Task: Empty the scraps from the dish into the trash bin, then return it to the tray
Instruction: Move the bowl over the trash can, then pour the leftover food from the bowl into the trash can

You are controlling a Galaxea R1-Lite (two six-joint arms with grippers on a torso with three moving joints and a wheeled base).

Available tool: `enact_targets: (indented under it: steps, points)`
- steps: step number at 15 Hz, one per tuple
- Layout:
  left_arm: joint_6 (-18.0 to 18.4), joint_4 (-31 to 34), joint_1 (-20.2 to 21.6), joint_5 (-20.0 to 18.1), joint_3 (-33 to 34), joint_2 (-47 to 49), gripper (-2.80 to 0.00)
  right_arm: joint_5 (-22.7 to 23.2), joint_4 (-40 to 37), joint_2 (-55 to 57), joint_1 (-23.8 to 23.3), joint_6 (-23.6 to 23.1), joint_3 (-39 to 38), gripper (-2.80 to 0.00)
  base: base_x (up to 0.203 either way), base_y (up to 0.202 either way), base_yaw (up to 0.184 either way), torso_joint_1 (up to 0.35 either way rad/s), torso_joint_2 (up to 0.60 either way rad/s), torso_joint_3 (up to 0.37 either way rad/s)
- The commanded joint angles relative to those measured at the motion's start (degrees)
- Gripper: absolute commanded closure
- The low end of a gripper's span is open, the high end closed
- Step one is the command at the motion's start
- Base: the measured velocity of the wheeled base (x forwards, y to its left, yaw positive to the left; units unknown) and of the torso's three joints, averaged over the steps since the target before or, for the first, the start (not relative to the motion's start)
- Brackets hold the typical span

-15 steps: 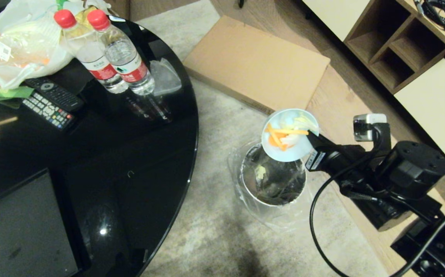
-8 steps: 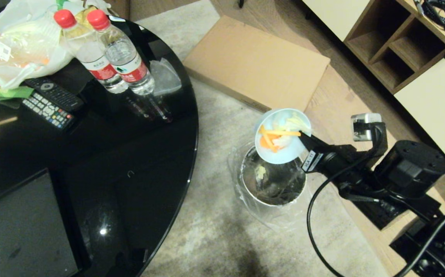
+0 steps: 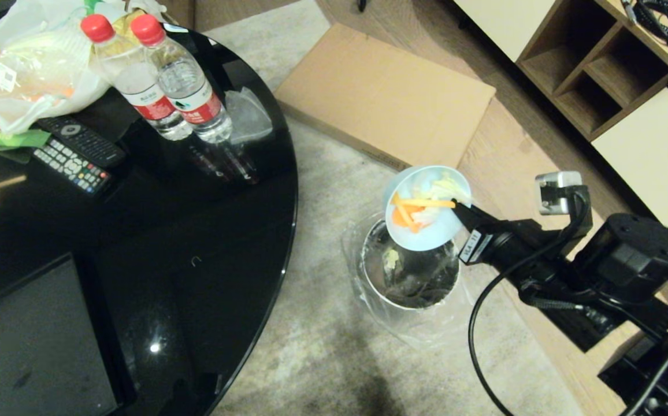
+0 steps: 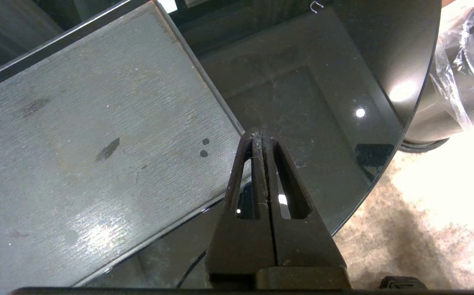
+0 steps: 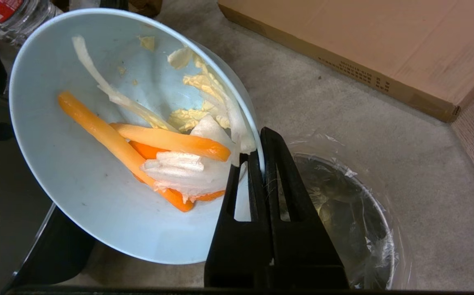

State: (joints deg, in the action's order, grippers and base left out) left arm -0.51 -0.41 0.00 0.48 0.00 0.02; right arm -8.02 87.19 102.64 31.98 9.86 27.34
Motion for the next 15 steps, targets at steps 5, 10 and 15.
enact_targets:
  steps: [5,10,15]
  points:
    - [-0.02,-0.02,0.00,0.04,0.00,-0.02,0.00,-0.21,-1.67,-3.13,-0.16,-0.52,-3.45,0.00,0.000,0.000,0.000,0.000,0.00,0.000]
    - [-0.02,-0.02,0.00,-0.05,0.00,-0.02,0.00,0.81,-9.34,-5.69,-3.76,-4.93,-4.76,0.00,0.000,0.000,0.000,0.000,0.00,0.000]
    - [-0.02,-0.02,0.00,0.04,0.00,-0.02,0.00,8.41,-13.05,-7.46,-6.27,-23.23,-4.98,0.00,0.000,0.000,0.000,0.000,0.00,0.000]
